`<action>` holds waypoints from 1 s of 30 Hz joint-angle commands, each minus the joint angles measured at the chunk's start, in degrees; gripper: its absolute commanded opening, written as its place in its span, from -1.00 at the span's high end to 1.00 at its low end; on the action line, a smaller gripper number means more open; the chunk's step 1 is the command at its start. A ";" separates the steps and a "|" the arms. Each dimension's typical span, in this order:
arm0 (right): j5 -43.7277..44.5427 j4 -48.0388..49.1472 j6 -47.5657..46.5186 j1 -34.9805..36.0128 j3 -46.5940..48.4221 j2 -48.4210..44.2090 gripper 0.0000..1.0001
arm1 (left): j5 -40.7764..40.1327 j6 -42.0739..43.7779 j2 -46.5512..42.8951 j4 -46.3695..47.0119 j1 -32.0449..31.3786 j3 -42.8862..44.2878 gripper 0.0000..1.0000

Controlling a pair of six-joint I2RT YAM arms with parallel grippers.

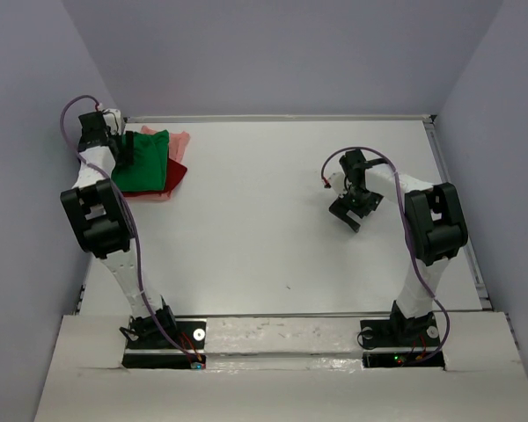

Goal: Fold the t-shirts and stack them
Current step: Smooth out wrinkles on the folded tshirt

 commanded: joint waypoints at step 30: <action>-1.72 -0.07 0.65 -0.19 -1.42 -5.39 -0.99 | 45.56 -6.90 -1.80 -16.86 0.53 14.40 -0.86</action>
